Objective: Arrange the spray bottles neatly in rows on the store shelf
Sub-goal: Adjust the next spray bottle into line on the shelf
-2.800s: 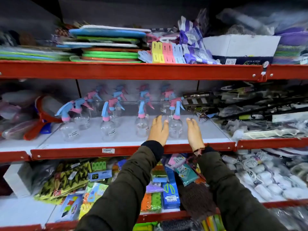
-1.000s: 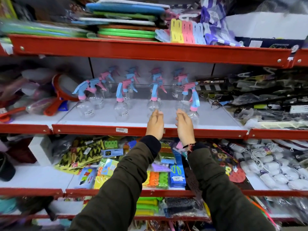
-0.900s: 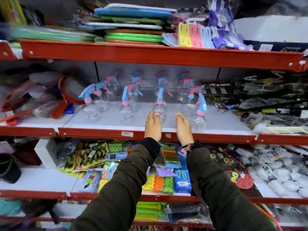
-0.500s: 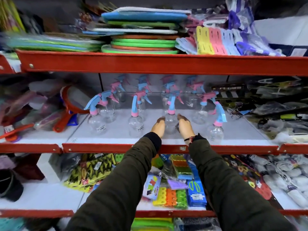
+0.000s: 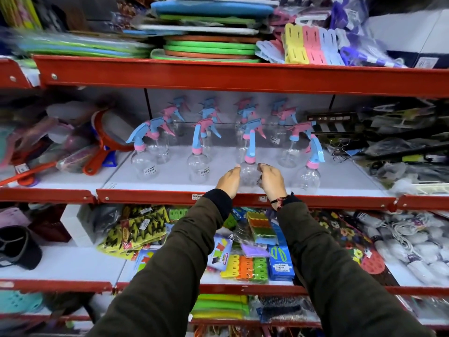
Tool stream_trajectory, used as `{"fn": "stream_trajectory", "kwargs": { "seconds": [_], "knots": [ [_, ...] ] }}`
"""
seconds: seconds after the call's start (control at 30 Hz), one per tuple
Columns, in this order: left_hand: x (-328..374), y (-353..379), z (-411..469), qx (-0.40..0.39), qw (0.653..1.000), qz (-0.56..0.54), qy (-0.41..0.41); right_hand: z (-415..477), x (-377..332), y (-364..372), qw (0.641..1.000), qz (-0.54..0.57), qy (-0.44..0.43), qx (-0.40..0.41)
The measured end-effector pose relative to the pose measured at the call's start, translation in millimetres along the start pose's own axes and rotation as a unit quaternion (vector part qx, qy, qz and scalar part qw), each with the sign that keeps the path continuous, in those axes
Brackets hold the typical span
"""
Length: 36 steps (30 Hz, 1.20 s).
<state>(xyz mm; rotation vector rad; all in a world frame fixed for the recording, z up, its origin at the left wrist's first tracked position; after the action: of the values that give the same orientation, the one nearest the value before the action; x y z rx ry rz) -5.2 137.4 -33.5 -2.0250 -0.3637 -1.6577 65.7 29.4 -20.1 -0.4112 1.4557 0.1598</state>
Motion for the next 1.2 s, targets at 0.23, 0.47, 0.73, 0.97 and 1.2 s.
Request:
{"fn": "stream_trajectory", "kwargs": {
  "seconds": [0.23, 0.47, 0.73, 0.97, 1.2],
  "knots": [
    [7.9, 5.1, -21.8, 0.024, 0.998, 0.06, 0.0, -15.9, -4.7, -7.0, 0.999, -0.044, -0.013, -0.018],
    [-2.5, -7.3, -43.9, 0.078, 0.996, 0.009, 0.051, -52.4, -7.5, -9.8, 0.993, 0.0, -0.099, 0.061],
    [-20.2, -61.0, -59.8, 0.162, 0.979, -0.083, 0.09, -77.7, -20.8, 57.2, 0.989, 0.033, -0.142, 0.016],
    [-26.1, -125.6, -29.6, 0.175, 0.981, -0.049, 0.069, -51.4, -29.8, 131.8, 0.995, 0.071, -0.063, -0.04],
    [-24.8, -141.9, 5.2, 0.083, 0.997, -0.002, 0.0, -20.2, -26.1, 157.5, 0.999, 0.032, -0.007, -0.039]
  ]
}}
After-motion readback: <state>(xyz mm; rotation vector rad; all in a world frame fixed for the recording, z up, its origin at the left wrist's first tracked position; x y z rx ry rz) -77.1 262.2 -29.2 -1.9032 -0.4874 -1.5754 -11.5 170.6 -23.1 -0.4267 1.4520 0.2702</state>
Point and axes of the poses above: each hand's wrist, its own z-axis towards the middle knuckle, its own y-axis out of the palm, x = y × z, the point moved 5 cm from there along z, towards the middle knuckle, and after that the axes turned 2 degrees about -y, right-handed, at the moved point
